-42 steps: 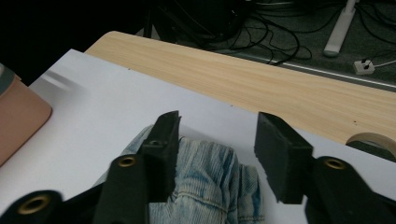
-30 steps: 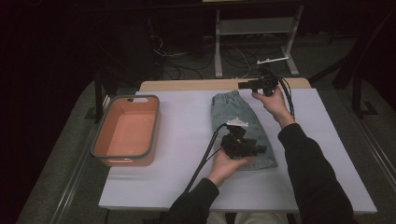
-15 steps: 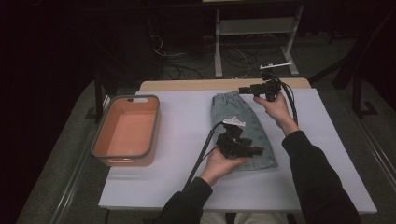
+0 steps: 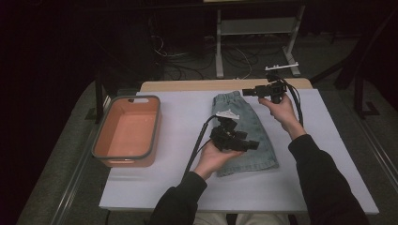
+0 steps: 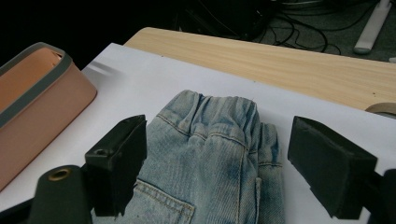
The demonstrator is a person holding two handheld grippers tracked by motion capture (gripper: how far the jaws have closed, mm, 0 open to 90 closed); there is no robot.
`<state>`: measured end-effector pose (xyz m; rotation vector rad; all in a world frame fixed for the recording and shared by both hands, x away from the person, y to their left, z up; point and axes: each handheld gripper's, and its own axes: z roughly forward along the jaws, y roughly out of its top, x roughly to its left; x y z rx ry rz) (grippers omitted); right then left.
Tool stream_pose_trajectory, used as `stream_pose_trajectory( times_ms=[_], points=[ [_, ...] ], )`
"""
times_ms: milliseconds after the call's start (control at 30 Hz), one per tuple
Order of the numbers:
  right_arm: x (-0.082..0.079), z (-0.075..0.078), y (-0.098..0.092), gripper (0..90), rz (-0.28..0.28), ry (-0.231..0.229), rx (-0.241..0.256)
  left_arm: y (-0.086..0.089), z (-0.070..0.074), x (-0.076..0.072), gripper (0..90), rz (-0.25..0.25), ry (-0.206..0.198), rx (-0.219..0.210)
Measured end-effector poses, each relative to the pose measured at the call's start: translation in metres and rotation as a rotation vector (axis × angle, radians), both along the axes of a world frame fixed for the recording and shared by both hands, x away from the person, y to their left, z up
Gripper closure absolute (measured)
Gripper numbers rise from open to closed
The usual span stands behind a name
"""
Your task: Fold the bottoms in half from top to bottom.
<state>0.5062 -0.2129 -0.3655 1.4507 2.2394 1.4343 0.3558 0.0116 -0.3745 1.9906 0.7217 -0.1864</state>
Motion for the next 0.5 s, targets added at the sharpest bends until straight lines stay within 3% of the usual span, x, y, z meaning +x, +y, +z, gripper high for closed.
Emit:
stream_pose_trajectory(
  times_ms=[500],
  points=[
    [-0.006, 0.001, -0.002, 19.2, 0.012, -0.012, -0.005, 0.013, 0.021, 0.011, 30.7, 0.017, -0.03, -0.002]
  ],
)
